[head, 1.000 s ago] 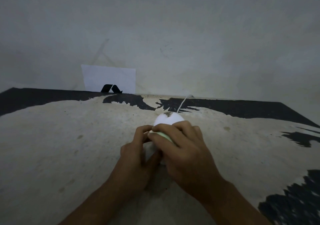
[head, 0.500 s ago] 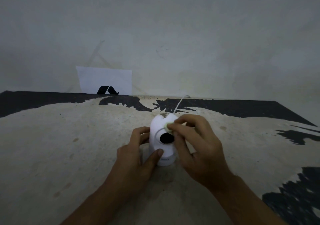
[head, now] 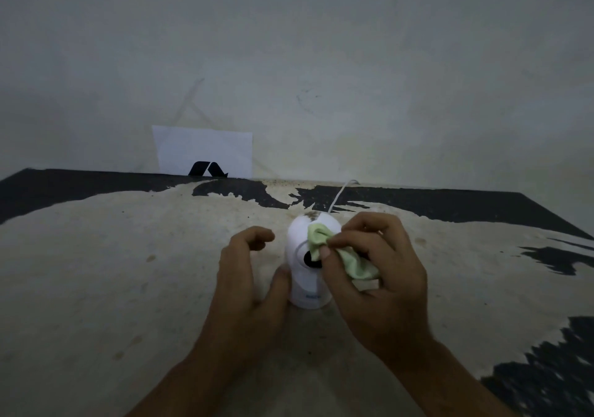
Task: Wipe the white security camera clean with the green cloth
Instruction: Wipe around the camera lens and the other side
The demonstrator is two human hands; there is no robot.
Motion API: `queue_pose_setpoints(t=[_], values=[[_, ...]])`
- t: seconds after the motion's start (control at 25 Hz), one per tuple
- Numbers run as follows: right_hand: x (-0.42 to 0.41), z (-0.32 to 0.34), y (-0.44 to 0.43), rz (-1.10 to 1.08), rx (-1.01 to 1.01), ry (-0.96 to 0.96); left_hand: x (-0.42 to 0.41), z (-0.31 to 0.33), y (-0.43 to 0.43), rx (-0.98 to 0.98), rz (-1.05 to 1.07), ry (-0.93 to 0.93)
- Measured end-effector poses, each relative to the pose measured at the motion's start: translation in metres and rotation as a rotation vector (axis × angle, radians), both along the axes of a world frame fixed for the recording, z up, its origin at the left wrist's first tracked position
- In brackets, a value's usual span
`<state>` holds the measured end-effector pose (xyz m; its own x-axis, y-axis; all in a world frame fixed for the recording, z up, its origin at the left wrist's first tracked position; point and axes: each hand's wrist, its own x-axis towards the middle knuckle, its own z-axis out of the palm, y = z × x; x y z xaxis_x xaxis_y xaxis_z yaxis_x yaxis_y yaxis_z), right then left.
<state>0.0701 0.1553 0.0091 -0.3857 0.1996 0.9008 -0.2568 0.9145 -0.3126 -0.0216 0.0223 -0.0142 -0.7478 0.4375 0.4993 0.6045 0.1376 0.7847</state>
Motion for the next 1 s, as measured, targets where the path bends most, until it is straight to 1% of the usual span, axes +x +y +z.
queue_pose_setpoints(t=[0.04,0.12,0.2,0.28,0.44,0.52,0.6,0.68,0.76,0.88,1.0], values=[[-0.001,0.000,-0.003,-0.003,0.001,0.001,0.003,0.005,-0.003,0.114,0.001,-0.009],[-0.002,-0.002,-0.009,0.029,-0.046,-0.010,0.011,0.018,-0.008,0.286,-0.089,-0.071],[-0.002,-0.004,-0.015,0.080,-0.100,-0.026,0.017,0.026,-0.010,0.328,-0.181,-0.106],[-0.002,-0.007,-0.018,0.093,-0.071,-0.038,0.018,0.026,-0.010,0.335,-0.207,-0.139],[-0.003,-0.009,-0.014,0.132,0.019,-0.040,0.009,0.025,-0.010,0.393,-0.134,-0.188],[-0.004,-0.008,-0.007,0.098,-0.040,-0.025,0.003,0.029,-0.011,0.447,-0.049,-0.187],[-0.004,-0.010,0.000,0.042,-0.201,-0.028,-0.006,0.033,-0.012,0.513,0.061,-0.187],[-0.007,-0.014,0.004,0.012,-0.371,-0.069,-0.015,0.037,-0.011,0.495,0.170,-0.156],[-0.009,-0.018,0.006,-0.012,-0.468,-0.125,-0.020,0.037,-0.004,0.418,0.210,-0.132],[-0.010,-0.020,0.007,0.015,-0.499,-0.165,-0.016,0.036,0.010,0.361,0.132,-0.104],[-0.010,-0.020,0.005,0.066,-0.476,-0.197,-0.013,0.035,0.017,0.261,0.047,0.013]])
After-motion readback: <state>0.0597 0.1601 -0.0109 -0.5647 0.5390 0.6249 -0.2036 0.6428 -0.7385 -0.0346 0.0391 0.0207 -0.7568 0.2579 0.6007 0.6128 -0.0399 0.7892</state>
